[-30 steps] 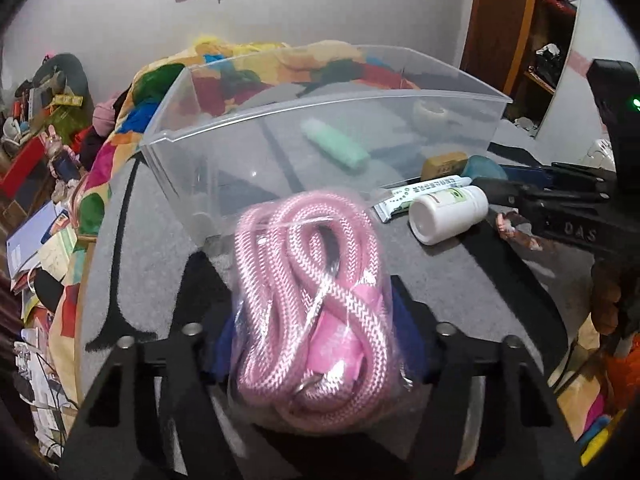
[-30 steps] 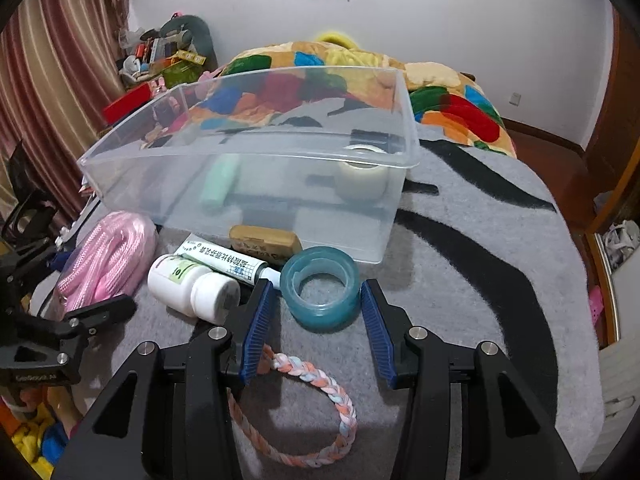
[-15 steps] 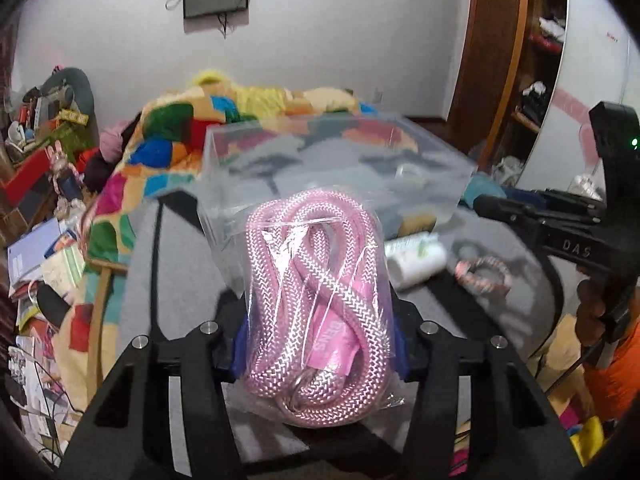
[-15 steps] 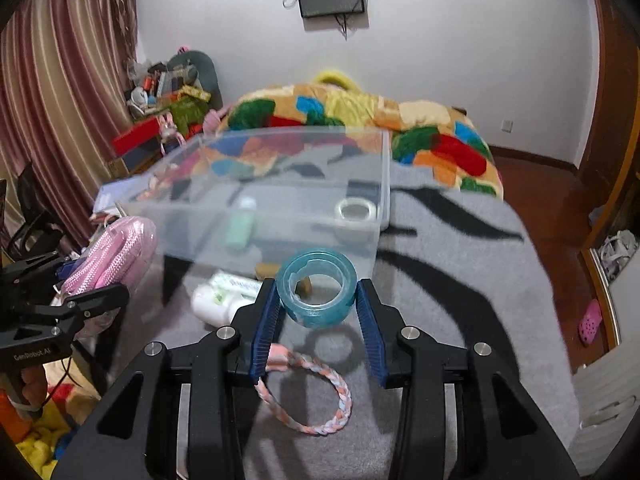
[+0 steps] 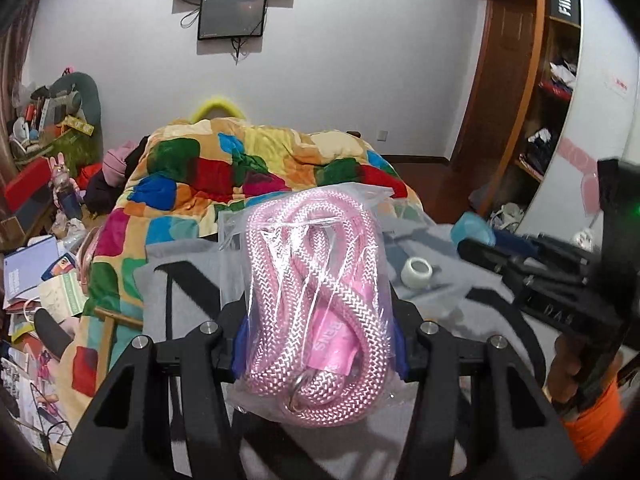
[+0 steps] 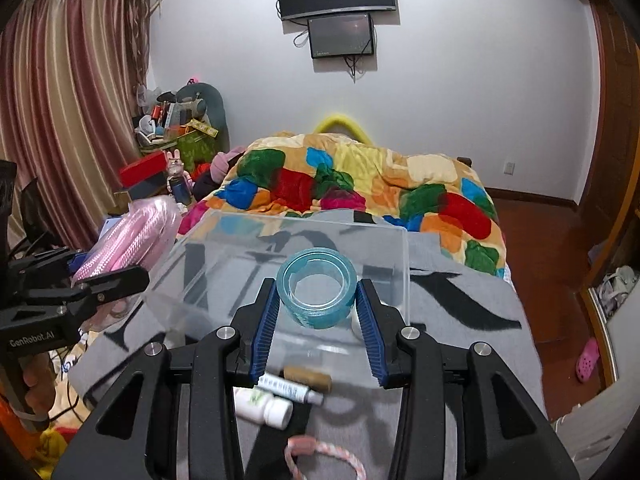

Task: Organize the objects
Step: 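Lower rope bag into box with left tool while right tool places teal tape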

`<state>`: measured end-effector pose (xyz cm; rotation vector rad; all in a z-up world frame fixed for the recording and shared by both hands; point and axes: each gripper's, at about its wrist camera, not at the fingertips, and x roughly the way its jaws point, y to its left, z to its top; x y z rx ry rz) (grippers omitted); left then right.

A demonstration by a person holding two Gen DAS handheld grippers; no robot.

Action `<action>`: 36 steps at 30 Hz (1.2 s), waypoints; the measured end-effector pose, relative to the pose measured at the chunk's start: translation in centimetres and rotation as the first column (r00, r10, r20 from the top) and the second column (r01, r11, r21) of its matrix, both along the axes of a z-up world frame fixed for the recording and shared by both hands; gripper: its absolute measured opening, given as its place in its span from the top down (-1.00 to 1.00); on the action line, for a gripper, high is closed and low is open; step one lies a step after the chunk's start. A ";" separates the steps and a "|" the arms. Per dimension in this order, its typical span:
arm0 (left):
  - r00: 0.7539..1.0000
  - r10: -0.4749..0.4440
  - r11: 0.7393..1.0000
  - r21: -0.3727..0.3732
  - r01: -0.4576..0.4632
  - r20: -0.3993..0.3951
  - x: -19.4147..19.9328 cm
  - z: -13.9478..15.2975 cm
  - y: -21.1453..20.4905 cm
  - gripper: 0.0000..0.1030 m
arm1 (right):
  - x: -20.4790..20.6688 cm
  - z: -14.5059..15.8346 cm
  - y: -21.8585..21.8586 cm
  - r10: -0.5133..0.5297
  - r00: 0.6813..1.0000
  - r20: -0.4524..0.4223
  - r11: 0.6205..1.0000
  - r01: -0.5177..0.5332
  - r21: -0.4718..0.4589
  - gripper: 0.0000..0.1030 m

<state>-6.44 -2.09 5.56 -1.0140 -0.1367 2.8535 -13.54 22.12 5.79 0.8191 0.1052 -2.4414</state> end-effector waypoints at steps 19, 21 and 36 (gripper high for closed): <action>0.983 0.011 1.000 -0.017 -0.008 0.184 -7.7 -4.7 0.2 -0.06 | -6.4 -5.7 -4.9 0.015 0.978 0.209 0.990 -0.044 0.134 0.29; 0.982 0.006 1.000 -0.018 -0.002 0.188 -7.7 -4.7 0.3 -0.07 | -6.1 -6.0 -5.1 0.017 0.978 0.206 0.987 -0.049 0.151 0.29; 0.998 -0.001 0.999 -0.045 0.003 0.057 -2.6 -0.7 0.5 -0.35 | -1.1 -1.6 -1.8 0.058 0.995 0.080 0.995 -0.065 0.078 -0.29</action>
